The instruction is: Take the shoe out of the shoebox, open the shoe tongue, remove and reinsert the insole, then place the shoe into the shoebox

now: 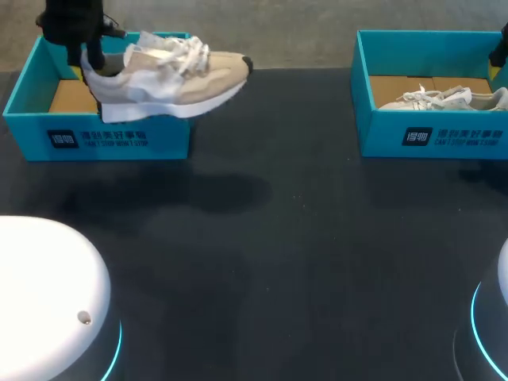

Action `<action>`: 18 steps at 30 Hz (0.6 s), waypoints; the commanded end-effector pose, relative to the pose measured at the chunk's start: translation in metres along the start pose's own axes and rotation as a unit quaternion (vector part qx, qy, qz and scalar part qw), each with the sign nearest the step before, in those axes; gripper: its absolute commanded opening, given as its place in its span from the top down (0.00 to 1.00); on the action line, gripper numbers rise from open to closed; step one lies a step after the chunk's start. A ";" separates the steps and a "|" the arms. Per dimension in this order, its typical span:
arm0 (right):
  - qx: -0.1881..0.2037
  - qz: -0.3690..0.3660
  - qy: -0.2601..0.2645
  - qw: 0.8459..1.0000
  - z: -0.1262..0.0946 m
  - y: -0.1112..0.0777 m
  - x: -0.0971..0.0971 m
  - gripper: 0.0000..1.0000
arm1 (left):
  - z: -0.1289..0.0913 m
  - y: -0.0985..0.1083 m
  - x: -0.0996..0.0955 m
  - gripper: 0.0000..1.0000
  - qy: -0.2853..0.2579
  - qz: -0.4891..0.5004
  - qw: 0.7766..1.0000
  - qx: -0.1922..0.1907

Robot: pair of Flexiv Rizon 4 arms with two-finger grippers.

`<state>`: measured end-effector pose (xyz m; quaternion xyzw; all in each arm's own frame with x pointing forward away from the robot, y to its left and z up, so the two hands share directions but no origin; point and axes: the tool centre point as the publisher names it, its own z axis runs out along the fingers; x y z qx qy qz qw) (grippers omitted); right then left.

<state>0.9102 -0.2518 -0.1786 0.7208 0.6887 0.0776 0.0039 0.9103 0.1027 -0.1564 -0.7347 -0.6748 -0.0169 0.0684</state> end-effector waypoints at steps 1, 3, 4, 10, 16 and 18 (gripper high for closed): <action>-0.001 0.000 0.000 1.000 0.000 -0.001 0.000 0.00 | 0.003 -0.021 -0.021 1.00 0.015 -0.008 0.996 -0.088; -0.001 0.000 0.000 1.000 0.000 -0.001 0.000 0.00 | 0.004 -0.030 -0.032 1.00 0.007 -0.006 0.996 -0.088; -0.001 0.000 0.000 1.000 0.000 -0.001 0.000 0.00 | 0.005 -0.034 -0.037 1.00 0.005 -0.007 0.996 -0.088; -0.001 0.000 0.000 1.000 0.000 -0.001 0.000 0.00 | 0.014 -0.057 -0.066 1.00 0.009 -0.007 0.996 -0.088; -0.001 0.000 0.000 1.000 0.000 -0.001 0.000 0.00 | 0.022 -0.076 -0.086 1.00 0.009 -0.015 0.996 -0.082; -0.001 0.000 0.000 1.000 0.000 -0.001 0.000 0.00 | 0.022 -0.082 -0.088 1.00 0.006 -0.019 0.996 -0.083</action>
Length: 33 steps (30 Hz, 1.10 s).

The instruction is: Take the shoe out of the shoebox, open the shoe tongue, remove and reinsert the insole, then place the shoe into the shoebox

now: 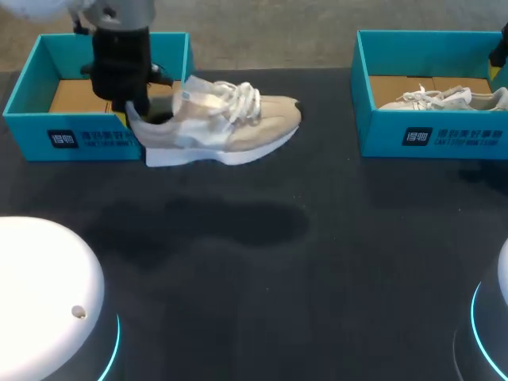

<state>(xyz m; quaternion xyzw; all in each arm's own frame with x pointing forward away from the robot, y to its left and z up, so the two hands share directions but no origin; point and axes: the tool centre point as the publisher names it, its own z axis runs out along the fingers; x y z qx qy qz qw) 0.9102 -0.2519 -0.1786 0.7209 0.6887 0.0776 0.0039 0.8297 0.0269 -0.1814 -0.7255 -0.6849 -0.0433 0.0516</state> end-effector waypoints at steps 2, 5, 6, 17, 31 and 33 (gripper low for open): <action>-0.001 0.000 0.000 1.000 0.000 -0.001 0.000 0.00 | 0.001 -0.015 -0.005 1.00 -0.004 -0.004 0.998 -0.055; -0.001 0.000 0.000 1.000 0.000 -0.001 0.000 0.00 | 0.001 -0.020 -0.006 1.00 -0.018 -0.003 0.998 -0.052; -0.001 0.000 0.000 1.000 0.000 -0.001 0.000 0.00 | 0.001 -0.020 -0.006 1.00 -0.018 -0.003 0.998 -0.052; -0.001 0.000 0.000 1.000 0.000 -0.001 0.000 0.00 | 0.001 -0.020 -0.006 1.00 -0.018 -0.003 0.998 -0.052; -0.001 0.000 0.000 1.000 0.000 -0.001 0.000 0.00 | 0.001 -0.020 -0.006 1.00 -0.018 -0.003 0.998 -0.052; -0.001 0.000 0.000 1.000 0.000 -0.001 0.000 0.00 | 0.001 -0.020 -0.006 1.00 -0.018 -0.003 0.998 -0.052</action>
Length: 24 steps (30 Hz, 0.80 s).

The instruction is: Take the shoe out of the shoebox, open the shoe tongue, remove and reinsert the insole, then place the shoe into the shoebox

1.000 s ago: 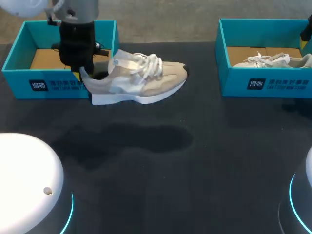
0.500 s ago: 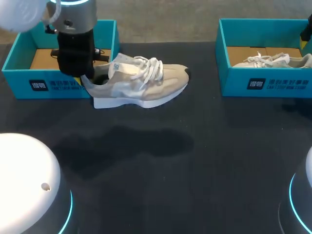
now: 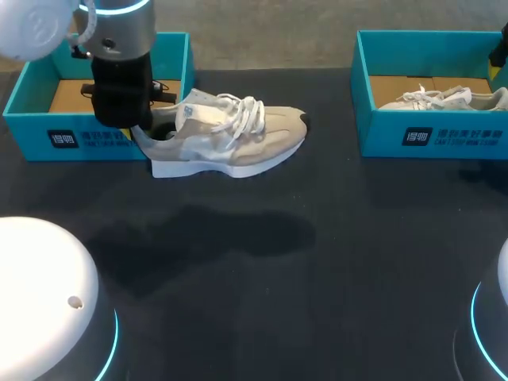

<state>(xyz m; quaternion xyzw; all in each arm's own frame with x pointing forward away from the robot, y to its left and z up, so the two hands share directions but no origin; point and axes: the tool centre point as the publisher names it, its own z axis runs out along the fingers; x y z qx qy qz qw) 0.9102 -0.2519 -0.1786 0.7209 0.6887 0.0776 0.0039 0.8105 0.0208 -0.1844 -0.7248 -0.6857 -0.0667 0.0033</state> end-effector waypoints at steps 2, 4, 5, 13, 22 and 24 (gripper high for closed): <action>-0.001 0.000 0.000 1.000 0.000 -0.001 0.000 0.00 | -0.001 -0.001 0.001 1.00 -0.002 0.001 1.000 -0.001; -0.001 0.000 0.000 1.000 0.000 -0.001 0.000 0.00 | -0.001 -0.001 0.001 1.00 -0.002 0.001 1.000 -0.001; -0.001 0.000 0.000 1.000 0.000 -0.001 0.000 0.00 | -0.001 -0.001 0.001 1.00 -0.002 0.001 1.000 -0.001; -0.001 0.000 0.000 1.000 0.000 -0.001 0.000 0.00 | -0.008 -0.017 -0.007 1.00 0.018 -0.018 1.000 0.007; -0.001 0.000 0.000 1.000 0.000 -0.001 0.000 0.00 | -0.011 -0.037 -0.015 1.00 0.019 -0.051 0.998 0.020; -0.001 0.000 0.000 1.000 0.000 -0.001 0.000 0.00 | -0.009 -0.040 -0.018 1.00 0.025 -0.053 0.998 0.018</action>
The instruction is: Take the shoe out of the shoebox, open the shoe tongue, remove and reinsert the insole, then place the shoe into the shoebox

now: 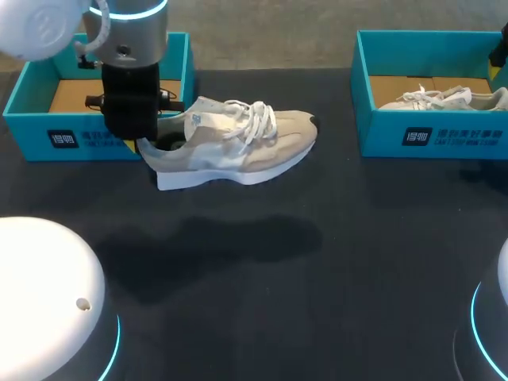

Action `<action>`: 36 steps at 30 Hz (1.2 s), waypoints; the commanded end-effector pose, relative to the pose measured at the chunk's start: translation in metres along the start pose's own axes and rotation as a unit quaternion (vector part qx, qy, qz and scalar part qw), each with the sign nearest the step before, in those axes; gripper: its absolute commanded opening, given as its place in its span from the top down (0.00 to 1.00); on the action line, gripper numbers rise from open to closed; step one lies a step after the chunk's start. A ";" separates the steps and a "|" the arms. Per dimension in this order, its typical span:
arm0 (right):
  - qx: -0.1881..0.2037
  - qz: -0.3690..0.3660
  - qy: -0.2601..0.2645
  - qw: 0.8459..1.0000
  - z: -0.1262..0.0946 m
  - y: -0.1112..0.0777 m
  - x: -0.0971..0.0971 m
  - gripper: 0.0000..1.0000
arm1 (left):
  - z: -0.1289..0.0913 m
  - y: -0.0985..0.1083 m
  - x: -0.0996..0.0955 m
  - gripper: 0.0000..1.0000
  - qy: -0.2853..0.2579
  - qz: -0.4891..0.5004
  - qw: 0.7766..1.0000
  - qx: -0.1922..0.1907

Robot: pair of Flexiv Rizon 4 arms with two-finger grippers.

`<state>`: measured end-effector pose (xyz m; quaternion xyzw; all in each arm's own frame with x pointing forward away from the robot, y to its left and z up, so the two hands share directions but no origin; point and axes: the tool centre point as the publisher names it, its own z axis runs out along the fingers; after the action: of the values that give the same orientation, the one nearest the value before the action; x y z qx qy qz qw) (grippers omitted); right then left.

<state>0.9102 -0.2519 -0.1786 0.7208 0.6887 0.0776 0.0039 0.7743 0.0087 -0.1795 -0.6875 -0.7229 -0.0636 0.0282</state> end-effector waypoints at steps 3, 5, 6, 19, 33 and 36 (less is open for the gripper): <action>-0.001 0.000 0.000 1.000 0.000 -0.001 0.000 0.00 | 0.005 -0.009 -0.006 1.00 0.007 -0.003 1.000 0.001; -0.001 0.000 0.000 1.000 0.000 -0.001 0.000 0.00 | 0.007 -0.011 -0.007 1.00 0.010 -0.008 1.000 0.001; -0.001 0.000 0.000 1.000 0.000 -0.001 0.000 0.00 | 0.007 -0.012 -0.007 1.00 0.009 -0.010 1.000 0.002; -0.001 0.000 0.000 1.000 0.000 -0.001 0.000 0.00 | 0.026 -0.028 -0.020 1.00 0.020 -0.045 0.999 0.004; -0.001 0.000 0.000 1.000 0.000 -0.001 0.000 0.00 | 0.068 -0.066 -0.031 1.00 0.027 -0.035 0.999 0.021; -0.001 0.000 0.000 1.000 0.000 -0.001 0.000 0.00 | 0.083 -0.072 -0.037 1.00 0.031 -0.021 0.999 0.028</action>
<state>0.9102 -0.2519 -0.1786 0.7208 0.6887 0.0776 0.0039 0.7078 -0.0156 -0.2547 -0.6667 -0.7391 -0.0662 0.0698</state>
